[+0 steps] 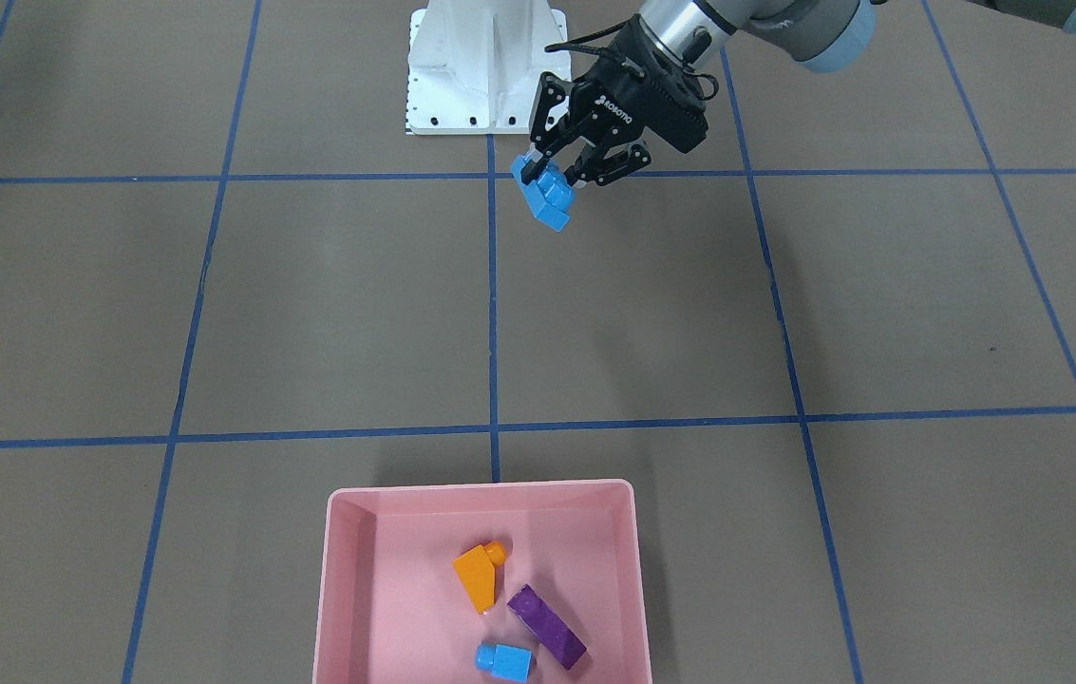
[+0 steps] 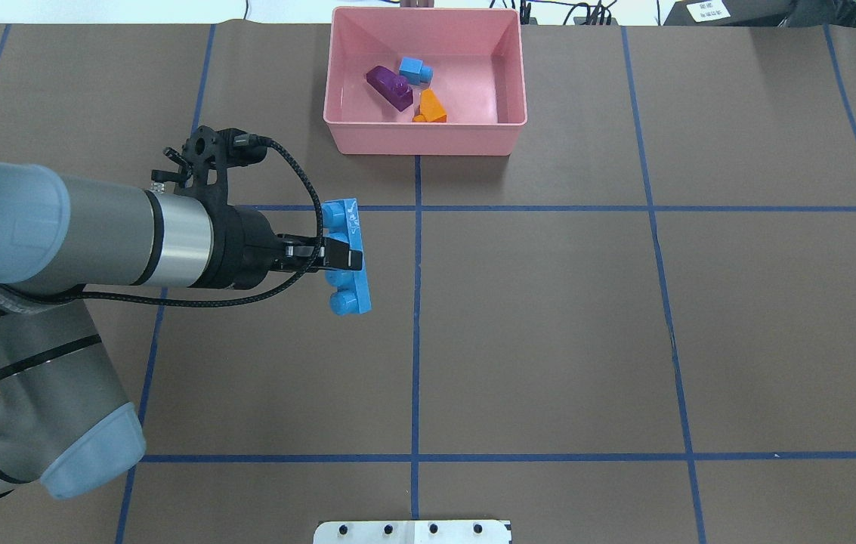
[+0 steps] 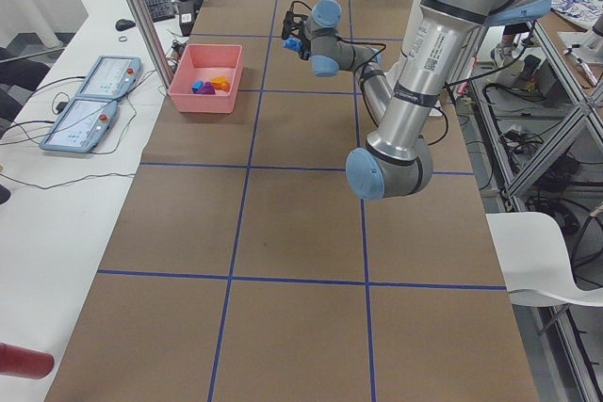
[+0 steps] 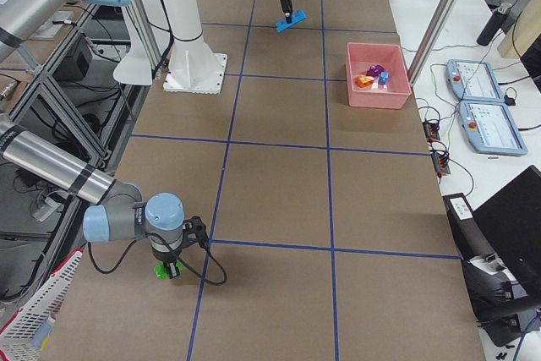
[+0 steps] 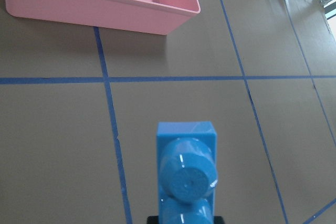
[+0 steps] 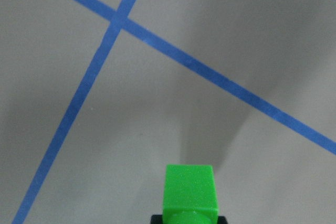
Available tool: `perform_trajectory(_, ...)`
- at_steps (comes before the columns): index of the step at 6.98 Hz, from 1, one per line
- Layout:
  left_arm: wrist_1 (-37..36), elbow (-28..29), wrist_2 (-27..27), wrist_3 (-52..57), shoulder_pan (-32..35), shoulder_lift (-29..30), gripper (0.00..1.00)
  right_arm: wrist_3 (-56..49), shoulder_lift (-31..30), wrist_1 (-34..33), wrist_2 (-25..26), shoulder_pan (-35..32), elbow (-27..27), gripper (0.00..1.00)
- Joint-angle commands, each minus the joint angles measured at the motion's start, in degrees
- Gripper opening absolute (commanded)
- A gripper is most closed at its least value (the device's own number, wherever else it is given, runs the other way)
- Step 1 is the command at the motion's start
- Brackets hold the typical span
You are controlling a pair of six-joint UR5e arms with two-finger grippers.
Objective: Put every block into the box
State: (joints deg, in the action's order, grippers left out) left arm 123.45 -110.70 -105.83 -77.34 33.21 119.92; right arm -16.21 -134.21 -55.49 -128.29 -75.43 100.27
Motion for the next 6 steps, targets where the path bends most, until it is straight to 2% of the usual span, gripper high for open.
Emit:
perform_trajectory(1, -0.14, 11.67, 9.02, -11.1, -0.25, 11.16, 0.0, -0.67, 0.09, -0.06, 0.14, -8.82, 3.77, 0.0)
perform_trajectory(2, -0.23, 16.96, 12.81, -16.04, 0.19, 16.79, 0.0, -0.67, 1.13, -0.49, 0.23, -13.47, 4.31, 0.0)
perform_trajectory(3, -0.14, 20.23, 16.76, -23.31, 0.19, 18.49, 0.0, -0.67, 3.49, -0.67, 0.23, -17.17, 4.49, 0.0)
perform_trajectory(5, 0.74, 31.45, 26.52, -37.47, 0.28, 24.72, 0.0, -0.67, 7.89, -0.58, -0.47, -24.11, 4.84, 0.0)
perform_trajectory(6, 0.74, 37.0, 27.51, -42.84, 1.58, 26.93, 0.0, -0.58, 9.48, -0.58, -1.34, -26.85, 5.71, 0.0)
